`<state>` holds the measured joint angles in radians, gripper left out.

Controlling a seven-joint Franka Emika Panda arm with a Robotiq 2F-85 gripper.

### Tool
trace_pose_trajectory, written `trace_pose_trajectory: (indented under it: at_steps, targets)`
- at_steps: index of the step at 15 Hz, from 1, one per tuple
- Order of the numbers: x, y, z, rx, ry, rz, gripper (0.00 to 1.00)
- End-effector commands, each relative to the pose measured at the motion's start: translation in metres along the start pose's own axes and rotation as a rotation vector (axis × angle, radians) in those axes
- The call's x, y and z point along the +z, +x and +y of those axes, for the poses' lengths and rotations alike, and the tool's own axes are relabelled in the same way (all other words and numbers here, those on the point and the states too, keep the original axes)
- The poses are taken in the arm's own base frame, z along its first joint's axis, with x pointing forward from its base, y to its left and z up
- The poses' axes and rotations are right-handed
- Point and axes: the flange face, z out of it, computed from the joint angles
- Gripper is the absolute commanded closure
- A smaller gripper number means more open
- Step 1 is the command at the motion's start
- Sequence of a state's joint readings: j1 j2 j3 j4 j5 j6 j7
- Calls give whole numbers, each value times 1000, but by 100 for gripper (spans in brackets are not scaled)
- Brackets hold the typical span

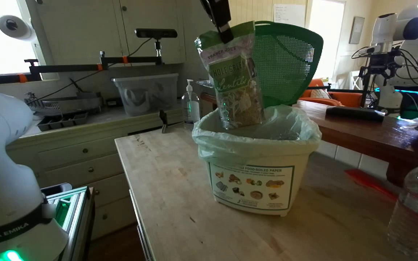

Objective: Open the bin, throw the green pack inside, then close the bin

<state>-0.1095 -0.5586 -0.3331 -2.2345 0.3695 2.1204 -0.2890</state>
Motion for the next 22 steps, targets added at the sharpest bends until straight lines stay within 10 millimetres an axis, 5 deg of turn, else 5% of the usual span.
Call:
trace_pose_trajectory:
  at_steps: [1,11,13,22]
  targets:
    - [9,5,3,-17,50,30,99]
    - [52,0,23,-6,85,-43,97]
    - [57,-1,26,0,86,-55,71]
    - [48,2,23,-9,98,-31,5]
